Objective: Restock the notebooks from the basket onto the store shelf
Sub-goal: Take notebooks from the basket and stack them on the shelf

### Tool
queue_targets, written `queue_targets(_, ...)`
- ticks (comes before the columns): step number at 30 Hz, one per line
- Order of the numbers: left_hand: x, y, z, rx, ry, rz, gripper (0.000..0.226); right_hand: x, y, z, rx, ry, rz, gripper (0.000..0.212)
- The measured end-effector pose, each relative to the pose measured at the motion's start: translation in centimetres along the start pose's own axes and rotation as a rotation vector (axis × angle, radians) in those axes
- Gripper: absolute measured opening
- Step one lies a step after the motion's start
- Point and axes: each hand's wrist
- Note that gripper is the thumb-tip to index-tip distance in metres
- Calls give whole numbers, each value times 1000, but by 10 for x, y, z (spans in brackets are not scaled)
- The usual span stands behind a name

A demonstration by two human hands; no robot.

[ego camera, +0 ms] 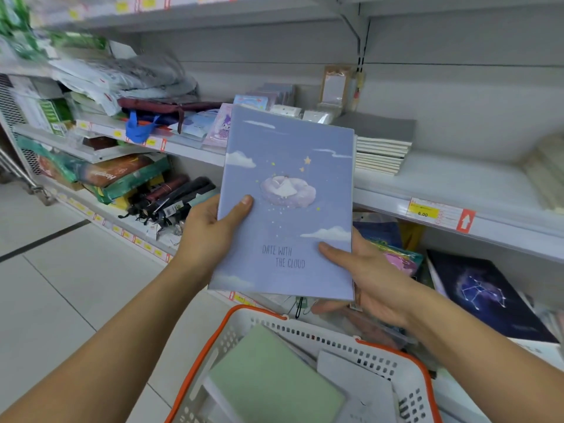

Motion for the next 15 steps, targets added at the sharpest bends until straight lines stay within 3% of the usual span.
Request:
queue_targets(3, -7, -12, -9, 74, 56, 10, 22, 5, 5, 11, 65, 108, -102, 38)
queue_targets(6, -20, -23, -25, 225, 209, 171, 40, 0, 7, 37, 31, 227, -219, 36)
queue_targets(8, -25, -30, -36, 297, 242, 273, 50, -14, 13, 64, -52, 231, -309, 34)
queue_targets(11, -30, -43, -40, 318, 247, 288, 56, -45, 28, 116, -216, 178, -354, 34)
queue_targets(15, -40, -53, -34, 325, 257, 279, 52, -89, 53, 173, -169, 173, -467, 21)
Point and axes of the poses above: each hand's wrist, its own x-axis away from the middle knuckle, its own y-axis out of the back of the hand, z = x × y, and after that the axes turned 13 degrees about -x, right-handed
